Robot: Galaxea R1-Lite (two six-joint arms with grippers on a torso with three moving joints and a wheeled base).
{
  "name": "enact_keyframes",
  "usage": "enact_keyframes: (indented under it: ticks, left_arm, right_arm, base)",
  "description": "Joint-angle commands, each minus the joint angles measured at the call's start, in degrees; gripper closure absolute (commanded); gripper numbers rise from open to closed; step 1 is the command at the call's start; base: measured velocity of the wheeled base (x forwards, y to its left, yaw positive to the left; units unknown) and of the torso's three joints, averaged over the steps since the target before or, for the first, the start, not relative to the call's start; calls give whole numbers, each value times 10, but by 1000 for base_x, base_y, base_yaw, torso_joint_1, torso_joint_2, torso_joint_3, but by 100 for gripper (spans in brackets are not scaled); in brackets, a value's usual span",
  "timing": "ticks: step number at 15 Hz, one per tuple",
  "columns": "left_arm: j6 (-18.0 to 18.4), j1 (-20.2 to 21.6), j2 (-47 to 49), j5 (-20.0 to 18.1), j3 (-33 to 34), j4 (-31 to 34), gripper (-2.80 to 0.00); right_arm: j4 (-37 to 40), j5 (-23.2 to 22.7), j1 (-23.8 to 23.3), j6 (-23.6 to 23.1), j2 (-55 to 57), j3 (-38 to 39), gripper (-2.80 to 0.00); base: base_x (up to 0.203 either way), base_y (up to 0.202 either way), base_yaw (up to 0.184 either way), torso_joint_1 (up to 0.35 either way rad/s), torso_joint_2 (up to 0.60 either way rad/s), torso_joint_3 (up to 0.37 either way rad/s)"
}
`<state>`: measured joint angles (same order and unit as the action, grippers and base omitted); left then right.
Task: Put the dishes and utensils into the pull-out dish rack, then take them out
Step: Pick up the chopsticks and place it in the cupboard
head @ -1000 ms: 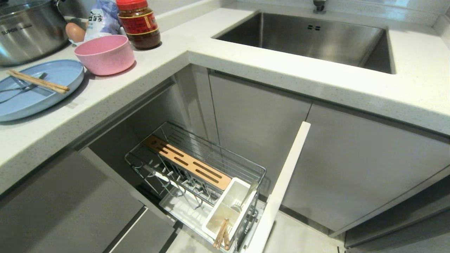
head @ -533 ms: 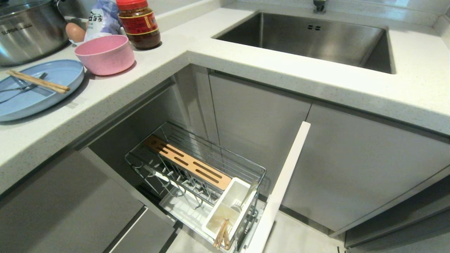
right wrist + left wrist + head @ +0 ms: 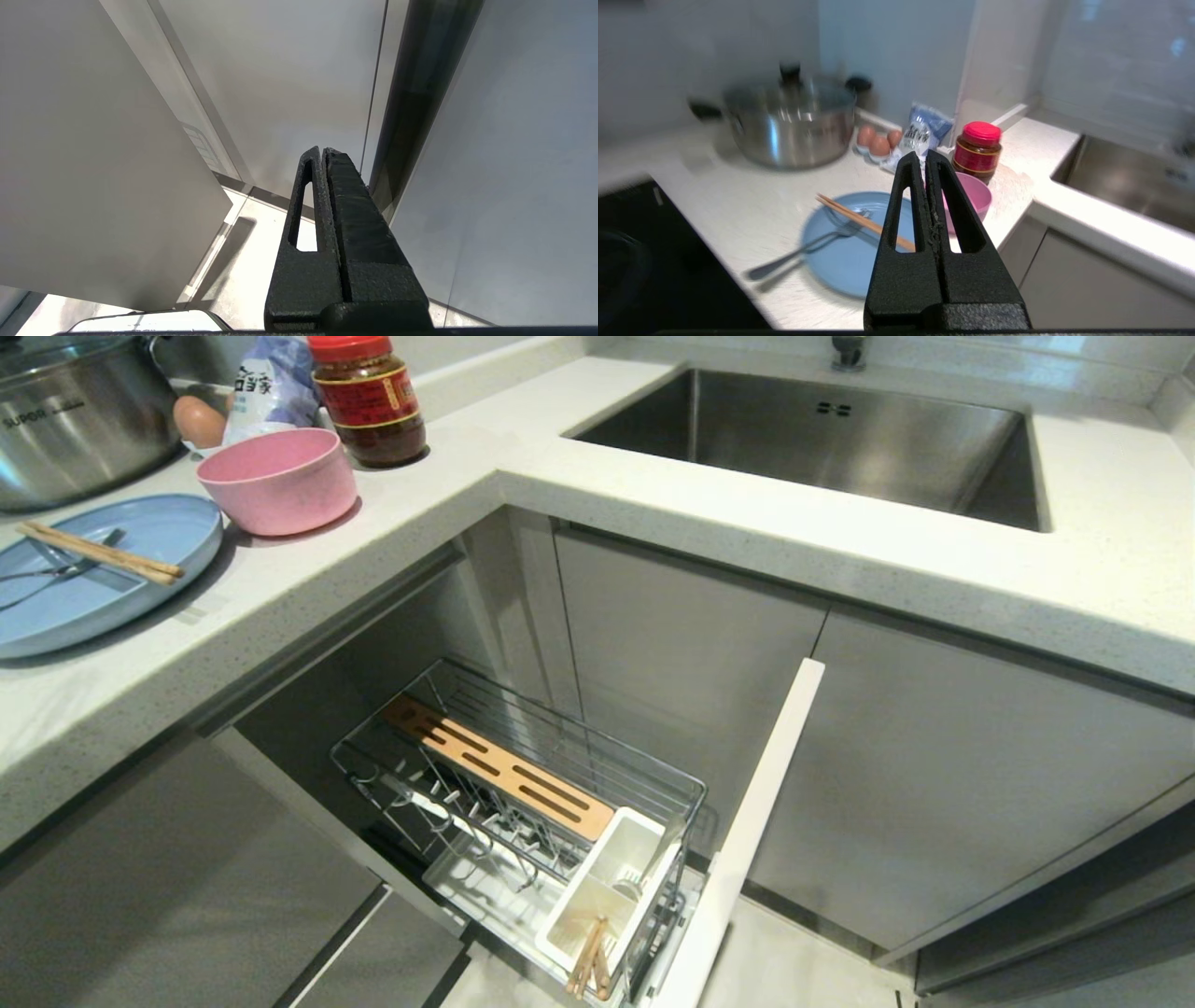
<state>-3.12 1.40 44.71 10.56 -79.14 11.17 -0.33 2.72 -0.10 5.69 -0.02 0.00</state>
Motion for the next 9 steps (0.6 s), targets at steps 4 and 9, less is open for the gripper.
enact_keyframes:
  ticks: [4, 9]
  left_arm:
    - [-150, -19, 245, 68, -84, 15, 0]
    - [-272, -51, 340, 107, -196, 200, 0]
  right_arm:
    - [0, 0, 1, 0, -2, 0, 0]
    - [0, 0, 0, 0, -2, 0, 0]
  base:
    - [0, 0, 0, 0, 0, 0]
    - [0, 0, 0, 0, 0, 0]
